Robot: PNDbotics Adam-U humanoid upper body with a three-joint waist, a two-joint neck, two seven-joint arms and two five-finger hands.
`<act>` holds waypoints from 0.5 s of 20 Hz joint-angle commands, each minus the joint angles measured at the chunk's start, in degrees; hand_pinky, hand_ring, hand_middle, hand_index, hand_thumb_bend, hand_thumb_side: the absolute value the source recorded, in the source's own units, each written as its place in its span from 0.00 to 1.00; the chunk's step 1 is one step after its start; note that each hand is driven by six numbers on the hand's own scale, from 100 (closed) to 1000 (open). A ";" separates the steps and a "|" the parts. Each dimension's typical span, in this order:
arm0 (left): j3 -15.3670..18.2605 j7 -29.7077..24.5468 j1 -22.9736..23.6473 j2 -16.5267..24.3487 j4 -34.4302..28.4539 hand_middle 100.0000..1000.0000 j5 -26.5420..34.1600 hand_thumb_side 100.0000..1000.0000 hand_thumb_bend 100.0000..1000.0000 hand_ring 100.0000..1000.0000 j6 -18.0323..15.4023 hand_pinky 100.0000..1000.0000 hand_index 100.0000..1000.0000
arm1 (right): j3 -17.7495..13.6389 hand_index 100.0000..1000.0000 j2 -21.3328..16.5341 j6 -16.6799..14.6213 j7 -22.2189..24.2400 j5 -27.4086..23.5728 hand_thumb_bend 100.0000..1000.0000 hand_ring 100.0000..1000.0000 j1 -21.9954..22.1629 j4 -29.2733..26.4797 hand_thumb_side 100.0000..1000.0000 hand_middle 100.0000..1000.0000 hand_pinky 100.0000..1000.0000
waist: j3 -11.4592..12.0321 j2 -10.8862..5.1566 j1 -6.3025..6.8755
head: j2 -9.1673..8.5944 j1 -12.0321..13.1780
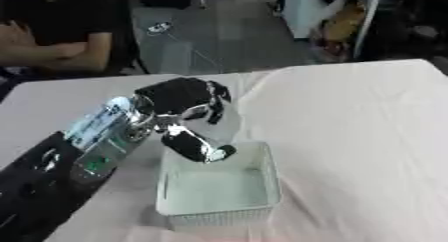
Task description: Pick up objects on the table and place them in the box.
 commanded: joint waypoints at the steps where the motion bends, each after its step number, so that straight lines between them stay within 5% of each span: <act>1: 1.29 1.35 0.11 0.05 -0.05 0.70 -0.47 0.00 0.00 0.72 -0.57 0.60 0.16 | -0.37 0.93 -1.22 -0.11 -0.01 -0.04 0.00 0.91 -0.70 -0.89 0.60 0.89 0.88 | -0.02 -0.43 -0.22 | -0.81 -0.23; 7: 1.37 1.89 1.65 -0.62 0.36 0.81 1.20 0.00 0.11 0.83 -0.83 0.77 0.26 | -0.36 0.93 -1.15 -0.09 0.01 -0.05 0.00 0.91 -0.69 -0.89 0.60 0.89 0.88 | 0.01 -0.38 -0.28 | -0.86 -0.17; 10: 1.56 1.12 2.15 -0.63 -0.38 0.86 2.19 0.26 0.35 0.87 -1.64 0.82 0.36 | -0.35 0.93 -1.13 -0.08 0.03 -0.05 0.00 0.91 -0.66 -0.89 0.60 0.89 0.88 | 0.03 -0.36 -0.29 | -0.91 -0.19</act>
